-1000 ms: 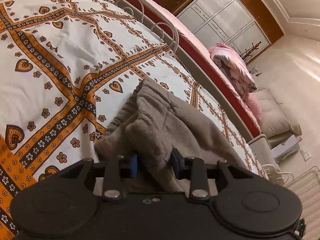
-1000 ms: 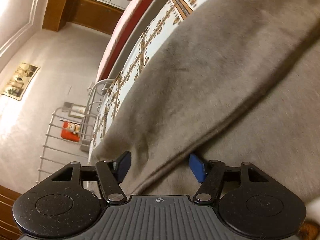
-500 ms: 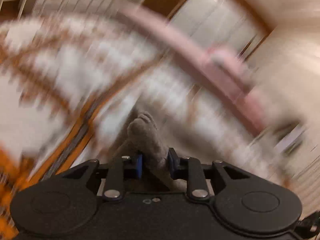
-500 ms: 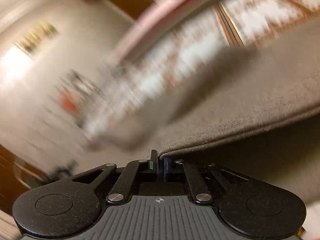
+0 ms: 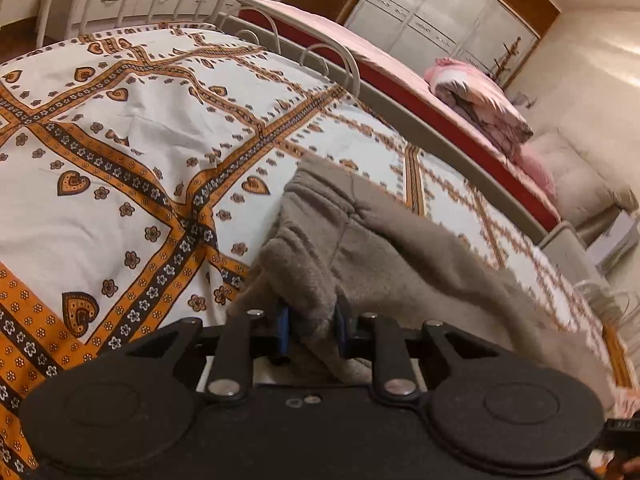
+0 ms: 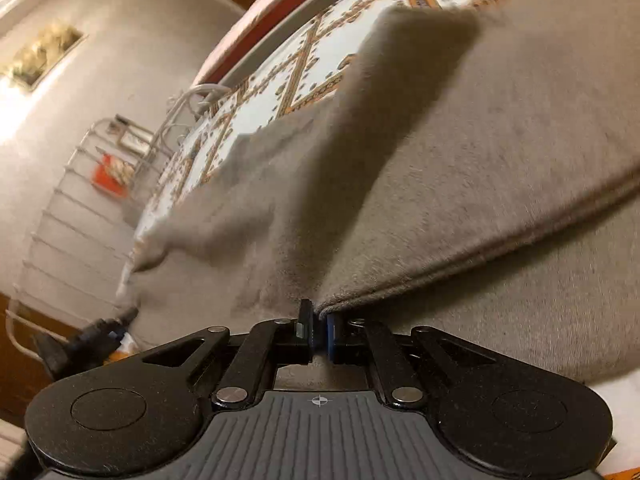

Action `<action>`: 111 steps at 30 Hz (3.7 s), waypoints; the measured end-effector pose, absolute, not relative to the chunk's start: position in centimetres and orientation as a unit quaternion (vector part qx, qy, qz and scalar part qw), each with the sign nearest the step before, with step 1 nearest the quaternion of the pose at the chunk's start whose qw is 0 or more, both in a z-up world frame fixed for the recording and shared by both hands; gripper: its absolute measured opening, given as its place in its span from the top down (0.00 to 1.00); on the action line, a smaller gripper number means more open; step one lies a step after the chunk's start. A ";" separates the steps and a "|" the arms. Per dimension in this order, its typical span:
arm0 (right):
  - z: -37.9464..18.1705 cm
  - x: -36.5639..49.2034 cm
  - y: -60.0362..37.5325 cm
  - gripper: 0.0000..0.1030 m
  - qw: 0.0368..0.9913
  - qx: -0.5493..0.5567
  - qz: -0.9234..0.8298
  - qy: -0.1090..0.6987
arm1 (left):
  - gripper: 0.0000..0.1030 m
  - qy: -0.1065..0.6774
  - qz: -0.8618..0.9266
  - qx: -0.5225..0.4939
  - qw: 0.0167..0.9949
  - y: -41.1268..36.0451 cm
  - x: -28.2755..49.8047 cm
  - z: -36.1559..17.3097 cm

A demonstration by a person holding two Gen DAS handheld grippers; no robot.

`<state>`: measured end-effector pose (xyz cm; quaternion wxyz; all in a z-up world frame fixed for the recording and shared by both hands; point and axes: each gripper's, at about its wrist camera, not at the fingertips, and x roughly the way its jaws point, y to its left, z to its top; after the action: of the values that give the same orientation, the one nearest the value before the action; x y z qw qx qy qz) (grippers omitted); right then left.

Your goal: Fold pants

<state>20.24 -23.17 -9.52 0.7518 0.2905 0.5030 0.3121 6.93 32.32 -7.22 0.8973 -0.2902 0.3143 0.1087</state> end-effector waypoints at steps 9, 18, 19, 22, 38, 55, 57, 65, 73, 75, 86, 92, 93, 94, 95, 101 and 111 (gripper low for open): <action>-3.1 20.1 -30.9 0.50 0.786 0.304 0.281 0.459 | 0.57 0.270 0.151 -0.292 0.905 30.4 4.7 -2.2; -7.9 21.7 -37.1 0.50 0.722 0.434 0.182 0.507 | 0.42 0.338 0.117 -0.297 0.885 26.3 10.7 -6.0; -8.5 21.9 -36.4 0.50 0.712 0.436 0.186 0.517 | 0.42 0.350 0.115 -0.293 0.882 26.4 11.3 -6.6; -8.6 23.1 -34.9 0.50 0.727 0.421 0.190 0.508 | 0.41 0.349 0.110 -0.290 0.884 26.5 11.5 -7.1; -5.5 20.3 -37.0 0.95 0.770 0.375 0.211 0.471 | 0.41 0.343 0.072 -0.306 0.885 27.5 10.1 -7.3; -7.8 24.1 -49.2 0.44 0.785 0.463 0.013 0.413 | 0.40 0.343 0.085 -0.309 0.883 27.2 10.3 -7.3; -8.2 25.1 -50.2 0.51 0.792 0.458 0.006 0.404 | 0.40 0.344 0.085 -0.307 0.883 27.1 10.4 -7.3; -7.9 26.5 -51.8 0.95 0.813 0.433 0.012 0.389 | 0.40 0.343 0.075 -0.301 0.886 27.2 10.2 -7.3; -4.4 20.3 -53.8 0.95 0.828 0.415 0.016 0.377 | 0.40 0.344 0.069 -0.303 0.886 27.3 10.1 -7.3; -7.8 20.1 -55.7 0.95 0.777 0.457 -0.019 0.433 | 0.40 0.344 0.070 -0.307 0.884 27.4 10.1 -7.3; -7.9 20.0 -56.3 0.95 0.797 0.422 -0.029 0.431 | 0.40 0.346 0.075 -0.305 0.884 27.2 10.2 -7.2; -6.6 19.2 -55.8 0.95 0.817 0.411 -0.034 0.402 | 0.40 0.347 0.075 -0.299 0.886 27.1 10.2 -7.1; -6.3 19.0 -55.6 0.95 0.826 0.401 -0.031 0.396 | 0.40 0.348 0.073 -0.296 0.886 27.1 10.2 -7.1; -6.5 18.9 -55.5 0.95 0.826 0.389 -0.041 0.406 | 0.40 0.349 0.073 -0.294 0.887 27.1 10.2 -7.1; -7.3 19.0 -55.8 0.99 0.816 0.383 -0.067 0.428 | 0.40 0.350 0.073 -0.292 0.887 27.0 10.2 -7.1; -3.9 16.5 -56.8 0.99 0.846 0.420 -0.073 0.320 | 0.43 0.346 0.080 -0.265 0.896 26.7 9.8 -6.2; -5.1 20.8 -41.8 0.98 0.785 0.445 0.148 0.405 | 0.50 0.326 0.117 -0.269 0.899 27.5 7.6 -4.6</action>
<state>20.80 -41.84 -5.12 0.7848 0.4450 0.4052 0.1477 7.62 27.47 -4.63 0.8989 -0.2686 0.3259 0.1166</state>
